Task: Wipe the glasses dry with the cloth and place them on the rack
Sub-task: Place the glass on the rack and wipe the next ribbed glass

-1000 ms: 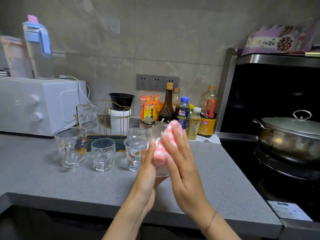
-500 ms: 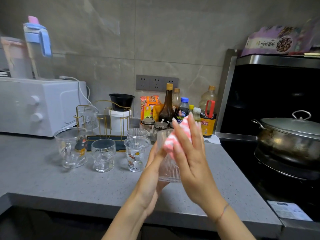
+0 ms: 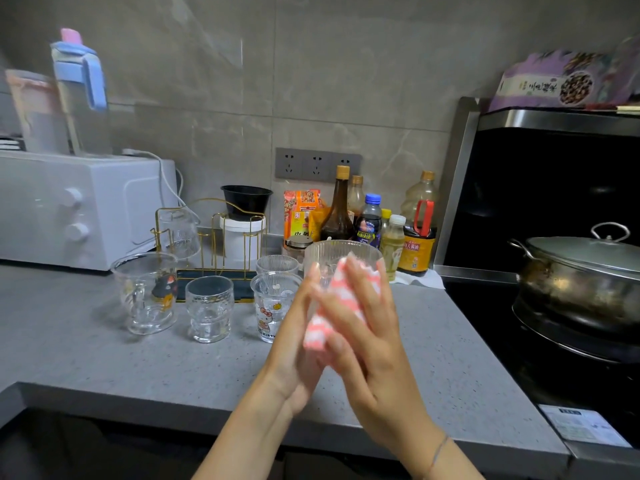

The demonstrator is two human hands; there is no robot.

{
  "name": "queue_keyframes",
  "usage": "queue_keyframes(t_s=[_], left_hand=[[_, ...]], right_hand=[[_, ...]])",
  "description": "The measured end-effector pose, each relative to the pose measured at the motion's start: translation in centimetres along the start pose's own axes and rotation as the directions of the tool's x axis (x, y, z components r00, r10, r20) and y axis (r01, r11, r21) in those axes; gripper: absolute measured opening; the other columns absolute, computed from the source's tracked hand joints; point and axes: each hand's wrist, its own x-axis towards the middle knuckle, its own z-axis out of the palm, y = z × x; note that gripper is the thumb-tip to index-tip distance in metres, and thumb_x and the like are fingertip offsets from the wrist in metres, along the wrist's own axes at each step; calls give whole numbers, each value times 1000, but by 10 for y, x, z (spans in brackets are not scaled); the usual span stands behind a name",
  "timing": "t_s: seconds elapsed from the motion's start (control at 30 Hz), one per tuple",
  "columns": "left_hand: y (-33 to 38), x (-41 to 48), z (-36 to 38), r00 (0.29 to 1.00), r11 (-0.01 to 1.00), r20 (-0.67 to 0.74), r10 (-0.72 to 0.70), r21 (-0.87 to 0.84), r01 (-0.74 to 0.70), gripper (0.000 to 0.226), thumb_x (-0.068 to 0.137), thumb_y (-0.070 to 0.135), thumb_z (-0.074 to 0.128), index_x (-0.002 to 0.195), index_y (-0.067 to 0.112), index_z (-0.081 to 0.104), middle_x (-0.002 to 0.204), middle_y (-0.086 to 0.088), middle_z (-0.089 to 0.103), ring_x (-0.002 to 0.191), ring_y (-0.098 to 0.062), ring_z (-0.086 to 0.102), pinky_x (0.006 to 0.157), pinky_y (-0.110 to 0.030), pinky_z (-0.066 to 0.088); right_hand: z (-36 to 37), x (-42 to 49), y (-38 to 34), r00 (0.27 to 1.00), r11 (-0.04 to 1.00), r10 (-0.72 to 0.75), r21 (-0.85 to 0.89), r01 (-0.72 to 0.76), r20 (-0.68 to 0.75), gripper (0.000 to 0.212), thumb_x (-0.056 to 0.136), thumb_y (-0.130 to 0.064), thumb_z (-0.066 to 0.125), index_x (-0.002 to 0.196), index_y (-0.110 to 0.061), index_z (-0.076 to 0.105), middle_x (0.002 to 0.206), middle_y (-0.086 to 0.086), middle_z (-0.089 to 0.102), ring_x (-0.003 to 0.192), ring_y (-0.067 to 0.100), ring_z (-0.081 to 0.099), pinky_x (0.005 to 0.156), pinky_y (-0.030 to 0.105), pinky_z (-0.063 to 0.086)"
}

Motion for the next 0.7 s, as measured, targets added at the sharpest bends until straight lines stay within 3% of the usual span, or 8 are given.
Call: queue_keyframes(t_s=[0.13, 0.27, 0.4, 0.53, 0.7], left_hand=[[-1, -3, 0, 998, 999, -66, 3, 34, -1, 45, 90, 55, 47, 109, 25, 75, 115, -17, 70, 98, -24, 66, 87, -41, 49], [3, -3, -1, 998, 998, -60, 2, 57, 2, 47, 89, 55, 50, 117, 24, 71, 114, -12, 71, 95, -22, 66, 87, -39, 48], [7, 0, -1, 998, 1000, -66, 17, 11, -16, 52, 84, 60, 45, 95, 23, 80, 106, -8, 75, 91, -16, 72, 77, -29, 57], [12, 0, 0, 1000, 991, -6, -21, -130, 20, 70, 91, 62, 33, 75, 14, 81, 92, -10, 76, 81, -17, 74, 74, -26, 59], [10, 0, -4, 999, 998, -30, -21, -62, 19, 56, 88, 59, 41, 102, 20, 78, 114, -9, 72, 99, -19, 71, 83, -32, 57]], right_hand=[[-12, 26, 7, 992, 982, 124, 150, -119, -24, 42, 98, -41, 34, 140, -43, 39, 159, -19, 9, 148, 10, -7, 114, 12, -2], [-8, 26, 10, 987, 969, 163, 191, -160, 0, 44, 98, -39, 34, 142, -42, 36, 159, -20, 7, 147, 6, -6, 116, 16, 1], [6, 4, 0, 996, 982, 83, 166, -85, 23, 45, 101, -35, 33, 145, -37, 34, 160, -13, 8, 149, 14, -3, 121, 33, 4], [13, -10, -8, 998, 995, 31, 96, -37, 58, 43, 102, -36, 31, 145, -37, 34, 160, -13, 11, 149, 22, -3, 119, 26, -1], [3, 12, -6, 997, 994, 58, 85, -62, 47, 45, 101, -43, 27, 146, -37, 34, 160, -14, 8, 149, 18, -7, 118, 24, -3]])
